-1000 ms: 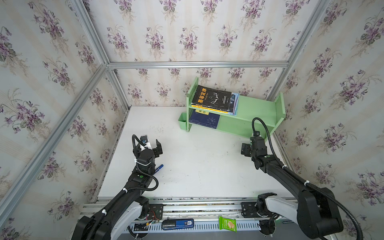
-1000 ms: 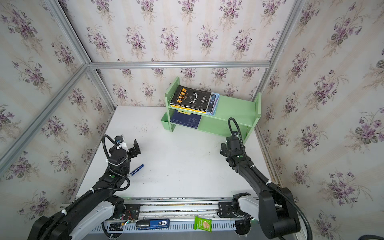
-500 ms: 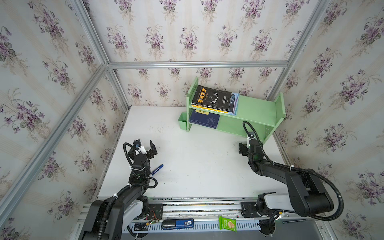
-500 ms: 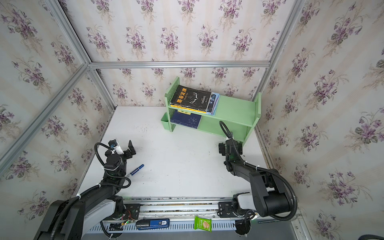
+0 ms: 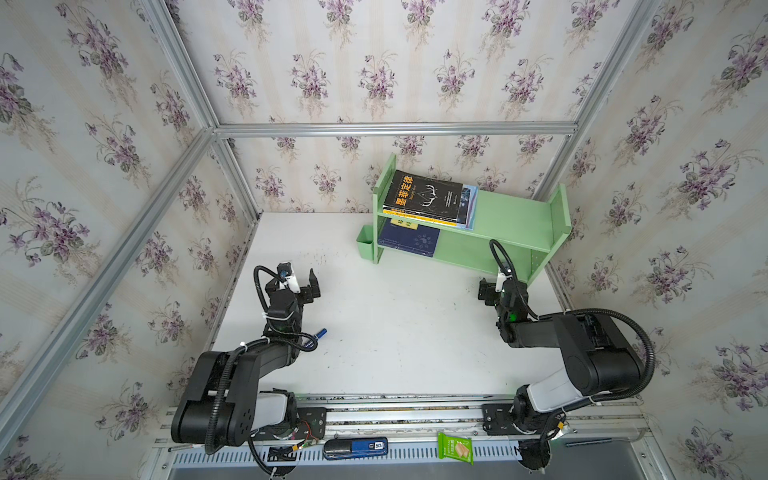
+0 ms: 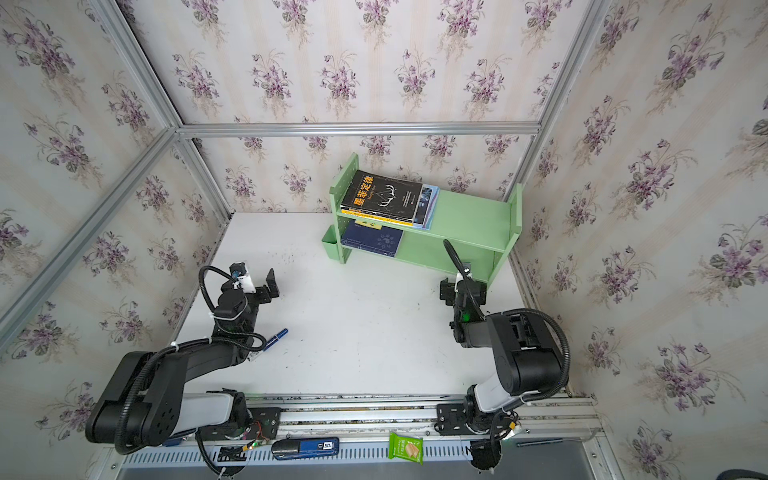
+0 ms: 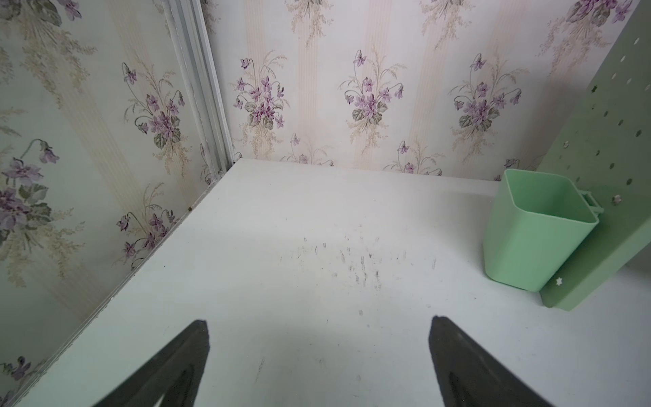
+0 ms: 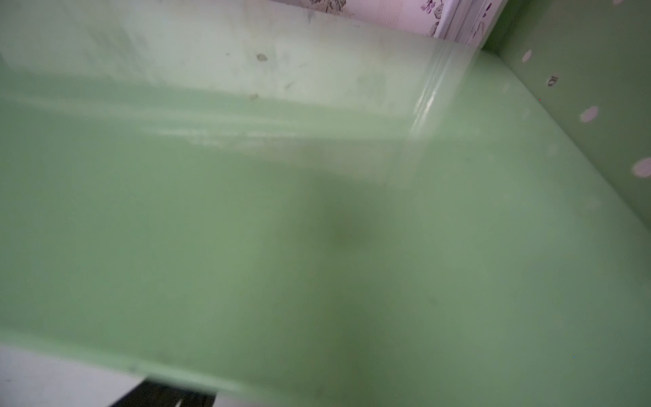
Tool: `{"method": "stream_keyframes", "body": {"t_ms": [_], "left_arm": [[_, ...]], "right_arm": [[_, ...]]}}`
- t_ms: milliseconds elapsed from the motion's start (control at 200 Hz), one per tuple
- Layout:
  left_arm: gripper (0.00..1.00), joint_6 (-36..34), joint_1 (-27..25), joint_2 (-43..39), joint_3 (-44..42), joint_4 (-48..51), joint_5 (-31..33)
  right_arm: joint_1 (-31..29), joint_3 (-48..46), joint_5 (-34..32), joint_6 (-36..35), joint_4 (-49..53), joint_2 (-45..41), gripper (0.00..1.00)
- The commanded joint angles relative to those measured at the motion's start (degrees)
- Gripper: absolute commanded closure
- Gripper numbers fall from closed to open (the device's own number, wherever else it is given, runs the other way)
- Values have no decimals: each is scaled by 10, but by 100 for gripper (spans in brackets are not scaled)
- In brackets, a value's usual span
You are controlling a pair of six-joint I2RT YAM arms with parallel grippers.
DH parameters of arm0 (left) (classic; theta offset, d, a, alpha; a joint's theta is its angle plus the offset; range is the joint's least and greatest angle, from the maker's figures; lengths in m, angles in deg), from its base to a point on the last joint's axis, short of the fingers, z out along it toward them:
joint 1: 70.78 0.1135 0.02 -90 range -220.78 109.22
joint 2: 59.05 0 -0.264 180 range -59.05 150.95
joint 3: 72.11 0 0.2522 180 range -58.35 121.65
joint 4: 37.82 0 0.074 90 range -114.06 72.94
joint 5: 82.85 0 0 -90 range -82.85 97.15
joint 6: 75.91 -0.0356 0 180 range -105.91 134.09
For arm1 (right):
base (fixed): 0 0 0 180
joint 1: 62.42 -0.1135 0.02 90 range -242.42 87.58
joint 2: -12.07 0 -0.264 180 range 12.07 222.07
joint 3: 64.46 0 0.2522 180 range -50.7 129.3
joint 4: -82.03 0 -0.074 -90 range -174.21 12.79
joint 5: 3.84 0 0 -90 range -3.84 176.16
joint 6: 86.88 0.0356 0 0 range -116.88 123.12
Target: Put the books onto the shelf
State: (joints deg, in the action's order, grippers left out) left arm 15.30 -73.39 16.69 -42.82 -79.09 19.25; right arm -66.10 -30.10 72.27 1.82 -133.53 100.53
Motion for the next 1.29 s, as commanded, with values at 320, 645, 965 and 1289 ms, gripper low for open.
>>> {"method": "stream_keyframes", "body": {"t_ms": [320, 645, 965, 1289], "left_arm": [[1, -7, 2, -2, 3, 11, -14], [1, -8, 2, -2, 3, 10, -14], [1, -8, 2, -2, 4, 11, -14], [1, -8, 2, 0, 5, 12, -13]], "right_arm": [[2, 10, 10, 5, -37, 1, 0], [2, 6, 8, 2, -46, 3, 0], [2, 6, 8, 2, -46, 2, 0], [2, 6, 8, 2, -46, 2, 0]]}}
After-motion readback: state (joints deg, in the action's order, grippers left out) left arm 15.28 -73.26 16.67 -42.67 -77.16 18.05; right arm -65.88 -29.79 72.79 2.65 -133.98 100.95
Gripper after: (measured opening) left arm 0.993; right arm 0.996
